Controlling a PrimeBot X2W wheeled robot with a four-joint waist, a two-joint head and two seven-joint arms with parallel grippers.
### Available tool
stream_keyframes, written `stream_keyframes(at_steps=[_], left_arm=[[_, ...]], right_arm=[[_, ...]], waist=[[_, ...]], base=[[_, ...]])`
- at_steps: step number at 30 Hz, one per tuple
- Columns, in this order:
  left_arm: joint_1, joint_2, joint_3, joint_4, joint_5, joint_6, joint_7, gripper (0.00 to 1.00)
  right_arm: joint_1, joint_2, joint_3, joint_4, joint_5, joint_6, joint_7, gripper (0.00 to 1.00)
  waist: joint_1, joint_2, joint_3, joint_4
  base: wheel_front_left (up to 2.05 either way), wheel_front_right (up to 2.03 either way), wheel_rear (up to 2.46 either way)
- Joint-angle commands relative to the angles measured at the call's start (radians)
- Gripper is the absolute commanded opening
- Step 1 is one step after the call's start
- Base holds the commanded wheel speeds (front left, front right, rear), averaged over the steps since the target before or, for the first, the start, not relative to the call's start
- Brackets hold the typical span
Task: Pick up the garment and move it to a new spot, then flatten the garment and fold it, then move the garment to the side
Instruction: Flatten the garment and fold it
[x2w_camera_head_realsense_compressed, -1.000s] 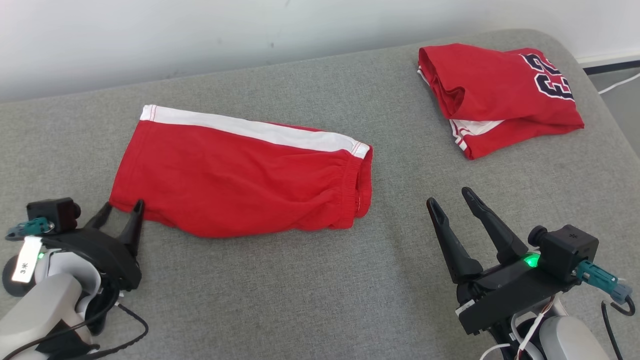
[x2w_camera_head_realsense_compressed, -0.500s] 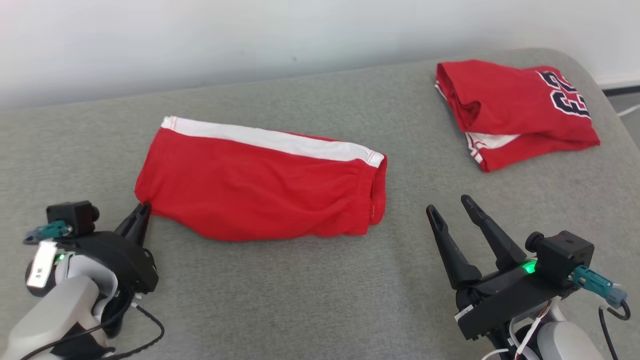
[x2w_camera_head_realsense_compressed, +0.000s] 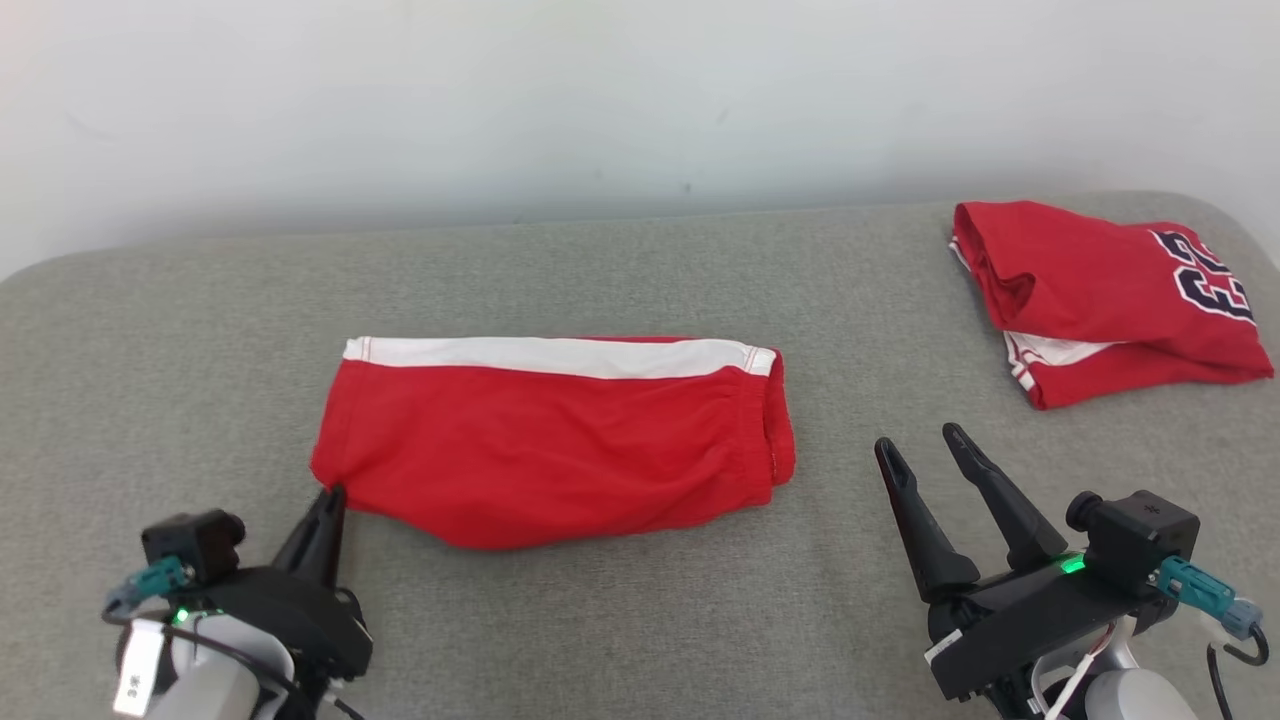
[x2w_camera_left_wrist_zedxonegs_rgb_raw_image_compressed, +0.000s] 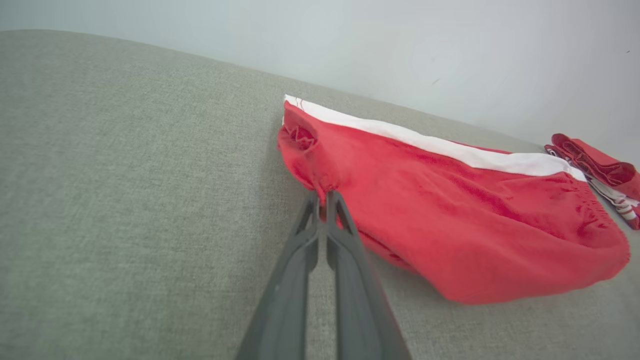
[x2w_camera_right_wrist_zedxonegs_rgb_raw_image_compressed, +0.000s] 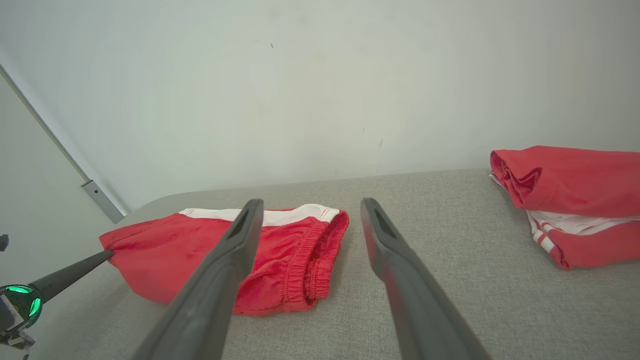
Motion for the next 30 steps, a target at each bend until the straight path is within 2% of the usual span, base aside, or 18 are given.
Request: stream_keyframes(at_steps=[1, 7, 18, 21, 22, 23, 24, 25, 30], left_arm=[[0.025, -0.007, 0.012, -0.005, 0.012, -0.004, -0.006, 0.0], [0.116, -0.064, 0.062, -0.004, 0.068, -0.016, -0.006, 0.0], [0.175, -0.101, 0.117, 0.006, 0.125, -0.038, -0.006, 0.0], [0.184, -0.105, 0.138, 0.007, 0.15, -0.026, -0.006, 0.0], [0.186, -0.107, 0.145, 0.005, 0.161, -0.02, -0.006, 0.12], [0.19, -0.107, 0.152, 0.001, 0.176, -0.012, -0.006, 0.36], [0.191, -0.108, 0.163, -0.011, 0.19, -0.002, -0.006, 0.77], [0.196, -0.11, 0.178, -0.025, 0.198, 0.007, -0.006, 1.0], [0.243, -0.115, 0.273, -0.151, 0.299, 0.057, -0.006, 1.0]], right_arm=[[0.01, -0.002, -0.003, -0.002, 0.007, -0.001, 0.002, 1.0], [0.034, 0.004, -0.008, 0.002, 0.012, -0.001, 0.016, 1.0], [0.068, 0.012, -0.013, 0.013, 0.014, -0.001, 0.041, 1.0], [0.077, 0.015, -0.016, 0.016, 0.011, -0.002, 0.041, 1.0], [0.079, 0.017, -0.017, 0.015, 0.01, -0.002, 0.041, 1.0], [0.081, 0.019, -0.018, 0.015, 0.007, -0.002, 0.041, 1.0], [0.083, 0.019, -0.018, 0.014, 0.005, -0.002, 0.04, 1.0], [0.083, 0.02, -0.021, 0.013, 0.001, -0.002, 0.038, 1.0], [0.083, 0.021, -0.037, 0.012, -0.025, -0.002, 0.012, 1.0]], waist=[[0.0001, 0.0001, -0.015, 0.019], [0.0001, 0.0001, -0.057, 0.063], [0.0001, 0.0001, -0.084, 0.071], [0.0001, 0.0001, -0.088, 0.068], [0.0001, 0.0001, -0.089, 0.066], [0.0001, 0.0001, -0.089, 0.064], [0.0001, 0.0001, -0.089, 0.063], [0.0001, 0.0001, -0.088, 0.062], [0.0001, 0.0001, -0.089, 0.063]], base=[[0.0, 0.0, 0.0], [0.0, 0.0, 0.0], [0.0, 0.0, 0.0], [0.0, 0.0, 0.0], [0.0, 0.0, 0.0], [0.0, 0.0, 0.0], [0.0, 0.0, 0.0], [0.0, 0.0, 0.0], [0.0, 0.0, 0.0]])
